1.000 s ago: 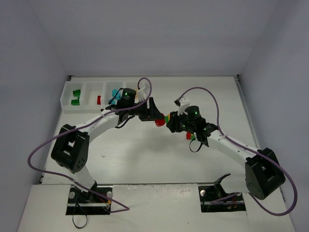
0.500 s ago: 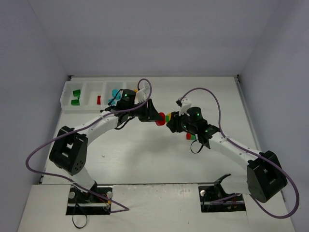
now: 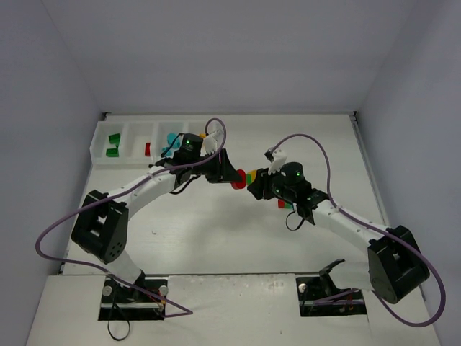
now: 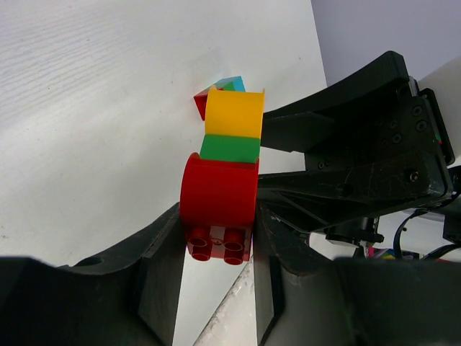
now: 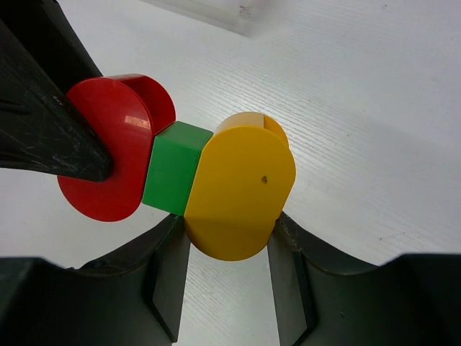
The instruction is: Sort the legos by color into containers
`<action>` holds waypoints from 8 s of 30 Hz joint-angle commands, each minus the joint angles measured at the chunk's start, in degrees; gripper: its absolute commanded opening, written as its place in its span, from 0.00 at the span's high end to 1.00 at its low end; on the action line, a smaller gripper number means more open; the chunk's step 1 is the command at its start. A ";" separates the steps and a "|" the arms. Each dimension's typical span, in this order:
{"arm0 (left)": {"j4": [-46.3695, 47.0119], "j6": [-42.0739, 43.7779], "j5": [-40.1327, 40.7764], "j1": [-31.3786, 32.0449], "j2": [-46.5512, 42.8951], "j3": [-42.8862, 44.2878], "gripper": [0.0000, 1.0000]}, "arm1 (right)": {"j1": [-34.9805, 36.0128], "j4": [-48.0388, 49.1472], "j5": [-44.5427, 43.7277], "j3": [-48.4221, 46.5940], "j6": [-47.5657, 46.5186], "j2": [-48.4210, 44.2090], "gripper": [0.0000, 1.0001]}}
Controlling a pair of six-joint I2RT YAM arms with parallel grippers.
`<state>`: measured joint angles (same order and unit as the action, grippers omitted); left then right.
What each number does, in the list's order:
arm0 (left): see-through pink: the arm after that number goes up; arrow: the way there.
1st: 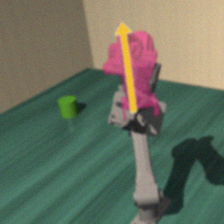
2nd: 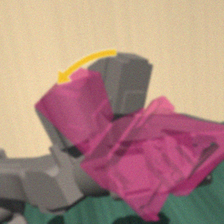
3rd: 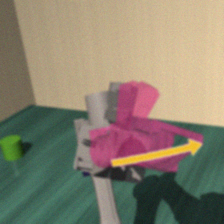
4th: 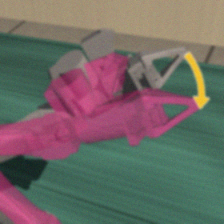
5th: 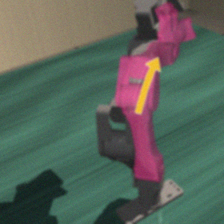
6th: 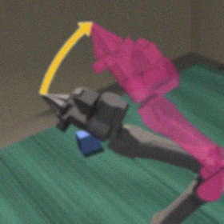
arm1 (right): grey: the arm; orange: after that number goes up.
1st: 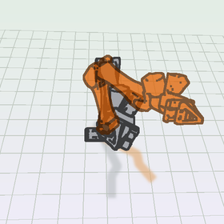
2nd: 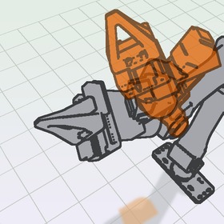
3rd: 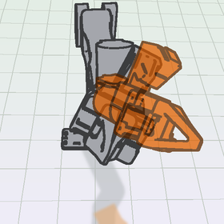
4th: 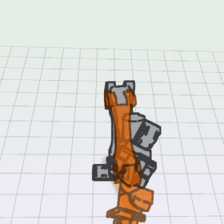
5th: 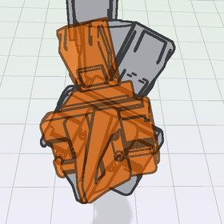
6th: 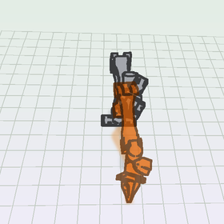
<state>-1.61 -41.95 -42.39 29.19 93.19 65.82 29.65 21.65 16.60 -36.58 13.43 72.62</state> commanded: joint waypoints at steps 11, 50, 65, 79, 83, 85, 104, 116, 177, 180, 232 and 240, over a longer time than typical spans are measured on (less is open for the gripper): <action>-6.92 3.19 -3.93 -3.87 -7.67 4.23 1.00 | -2.84 3.49 -9.21 0.98 0.46 -1.25 1.00; -20.18 12.60 3.63 -25.76 -26.65 -14.49 1.00 | 4.01 -0.03 3.53 -54.02 -8.06 43.47 0.96; -22.48 13.56 5.04 -26.82 -32.28 -15.46 1.00 | 5.07 -0.64 4.84 -72.14 -7.98 58.43 0.40; -19.84 21.64 -0.76 -26.82 -29.65 -10.54 1.00 | 1.12 -0.29 13.19 -54.15 -11.49 39.20 0.32; -20.54 26.64 -4.35 -26.90 -26.40 -6.16 1.00 | 1.11 -0.64 15.83 -42.63 -16.76 29.18 0.36; -21.51 28.50 -5.68 -26.82 -24.82 -4.22 1.00 | 1.72 -1.78 16.01 -37.00 -18.69 23.81 0.34; -38.64 46.00 -7.44 -13.82 -9.69 18.99 1.00 | 18.42 -3.19 -7.80 -23.54 -34.08 7.10 0.24; -41.99 46.79 -10.08 -10.82 -7.58 21.19 1.00 | 20.89 -1.35 -12.21 -24.33 -37.16 8.77 0.28; -28.01 32.46 35.89 -35.52 20.71 45.34 0.70 | 19.31 1.03 -17.57 -8.42 -27.58 0.07 1.00; -29.86 31.94 36.06 -35.52 23.00 48.42 0.57 | 19.31 0.59 -17.39 -8.77 -27.32 0.24 1.00; -27.31 23.76 -4.72 -0.89 -8.29 14.68 0.59 | 18.95 0.32 -7.02 -14.57 -28.11 -1.34 1.00; -27.84 23.67 -4.55 -0.36 -7.85 14.34 0.83 | 19.04 0.24 -7.99 -14.14 -27.76 -0.90 0.96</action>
<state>-31.81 -17.58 -45.36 27.97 86.32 79.24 49.04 17.69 9.45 -49.93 -14.74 73.21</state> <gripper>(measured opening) 0.311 0.360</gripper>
